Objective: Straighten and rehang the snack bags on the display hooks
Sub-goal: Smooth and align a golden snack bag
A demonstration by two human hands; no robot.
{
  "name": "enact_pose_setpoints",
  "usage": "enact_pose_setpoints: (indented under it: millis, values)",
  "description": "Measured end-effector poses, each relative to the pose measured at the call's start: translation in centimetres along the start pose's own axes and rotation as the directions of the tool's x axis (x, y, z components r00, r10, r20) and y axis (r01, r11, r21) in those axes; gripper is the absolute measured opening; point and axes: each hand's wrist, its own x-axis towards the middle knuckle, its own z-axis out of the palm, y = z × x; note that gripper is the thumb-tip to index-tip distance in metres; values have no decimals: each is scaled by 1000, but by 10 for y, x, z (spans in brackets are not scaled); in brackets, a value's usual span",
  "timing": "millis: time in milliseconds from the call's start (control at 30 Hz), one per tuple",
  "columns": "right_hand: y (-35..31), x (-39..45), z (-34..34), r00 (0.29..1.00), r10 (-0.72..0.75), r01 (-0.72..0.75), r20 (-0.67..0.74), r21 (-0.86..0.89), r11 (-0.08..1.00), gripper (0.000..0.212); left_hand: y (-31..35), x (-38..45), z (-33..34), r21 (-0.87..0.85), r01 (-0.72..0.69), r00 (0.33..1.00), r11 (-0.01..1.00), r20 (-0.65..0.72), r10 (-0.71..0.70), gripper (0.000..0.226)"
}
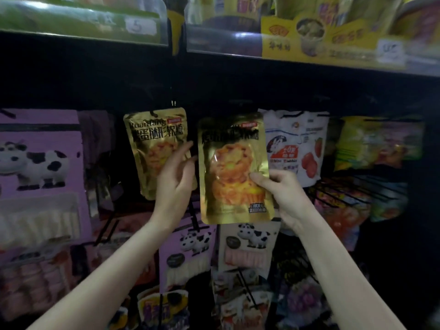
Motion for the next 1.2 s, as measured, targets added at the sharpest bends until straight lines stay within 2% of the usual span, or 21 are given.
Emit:
enact_pose_setpoints:
  millis: [67,267,367,433,533,700,867,1000,1200]
  values:
    - [-6,-7,1,999,-27,27,-17,-20,999,13,14,-1,1,-58,-10,1000,998,6,10,45]
    - [-2,-27,17,989,-146,140,-10,-237,961,5,19,-7,-17,167,-178,983,970,69,169,65]
    - [6,-26,30,948,-317,299,14,-375,878,59,14,-14,-27,296,-241,970,924,98,222,70]
    - [6,-23,43,906,-401,422,137,-380,823,77,9,-20,-37,350,-226,974,909,106,201,72]
    - [8,-15,61,866,-408,498,290,-425,756,80,1,-25,-57,406,-226,974,886,111,198,69]
    - [3,0,95,809,-495,587,316,-460,666,81,-2,-17,-80,543,-268,960,796,81,268,65]
    - [1,17,111,808,-518,588,282,-434,682,79,5,-1,-84,576,-170,984,799,64,164,58]
    - [-1,27,111,830,-497,557,252,-413,721,79,5,13,-84,573,-187,982,798,96,161,56]
    - [-5,40,106,865,-368,489,341,-412,769,79,-5,14,-81,577,-116,993,808,65,97,48]
